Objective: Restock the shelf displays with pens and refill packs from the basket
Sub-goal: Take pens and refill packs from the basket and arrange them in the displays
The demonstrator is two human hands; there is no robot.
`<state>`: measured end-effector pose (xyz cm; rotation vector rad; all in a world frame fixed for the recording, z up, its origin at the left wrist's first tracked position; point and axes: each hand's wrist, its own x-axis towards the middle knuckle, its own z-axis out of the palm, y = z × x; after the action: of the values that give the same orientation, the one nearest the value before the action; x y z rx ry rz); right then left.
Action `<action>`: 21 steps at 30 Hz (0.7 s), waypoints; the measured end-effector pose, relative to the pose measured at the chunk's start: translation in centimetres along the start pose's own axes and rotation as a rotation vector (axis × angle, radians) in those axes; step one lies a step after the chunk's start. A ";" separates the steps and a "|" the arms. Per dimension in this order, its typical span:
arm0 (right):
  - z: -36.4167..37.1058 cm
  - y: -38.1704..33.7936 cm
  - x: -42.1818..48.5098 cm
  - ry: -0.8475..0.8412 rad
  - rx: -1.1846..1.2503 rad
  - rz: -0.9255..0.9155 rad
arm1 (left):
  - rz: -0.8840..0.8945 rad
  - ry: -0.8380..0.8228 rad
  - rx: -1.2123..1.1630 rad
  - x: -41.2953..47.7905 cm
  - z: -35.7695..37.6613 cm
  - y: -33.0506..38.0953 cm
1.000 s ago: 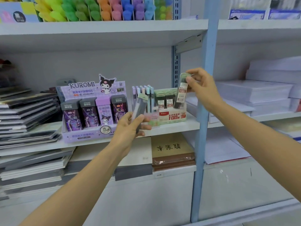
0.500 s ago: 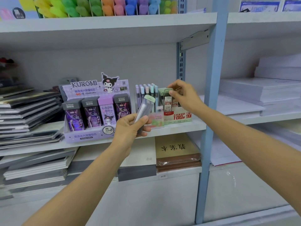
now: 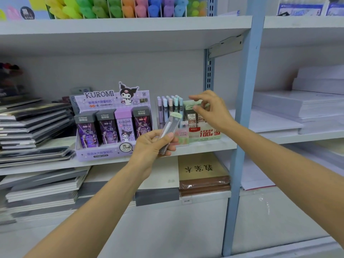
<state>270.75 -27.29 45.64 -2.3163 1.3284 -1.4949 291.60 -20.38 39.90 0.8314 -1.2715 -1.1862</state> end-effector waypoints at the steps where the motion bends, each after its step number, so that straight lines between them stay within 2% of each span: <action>1: -0.3 -0.3 -0.5 -0.075 0.119 -0.021 | -0.008 -0.012 -0.010 0.0 0.2 0.1; 3: -0.8 -1.0 -1.6 -0.281 0.393 -0.010 | -0.033 -0.051 -0.048 0.1 0.7 0.2; 5: -0.9 -1.4 -2.3 -0.405 0.529 -0.019 | -0.067 -0.109 -0.101 0.2 1.2 0.3; 10: -0.9 -1.5 -2.8 -0.357 0.718 0.003 | -0.128 -0.273 -0.235 -0.1 2.4 0.3; 12: -1.1 -1.2 -2.7 -0.366 0.835 0.031 | -0.133 -0.304 -0.212 -0.2 2.7 0.5; 15: -1.7 -0.9 -2.5 -0.329 0.870 0.093 | -0.048 -0.222 0.110 -0.4 3.3 0.7; 16: -2.0 -0.8 -2.3 -0.272 0.831 0.108 | 0.037 -0.166 0.290 -0.5 3.4 0.8; 19: -3.1 -0.4 -1.3 -0.040 0.744 0.123 | 0.451 0.040 0.815 -0.7 3.0 0.3; 21: -4.0 -0.1 -0.5 0.097 0.707 0.107 | 0.610 0.139 1.157 -0.5 2.5 0.0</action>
<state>267.65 -25.42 47.45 -1.7152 0.7379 -1.6967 289.16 -19.56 40.20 1.1584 -1.8988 0.1882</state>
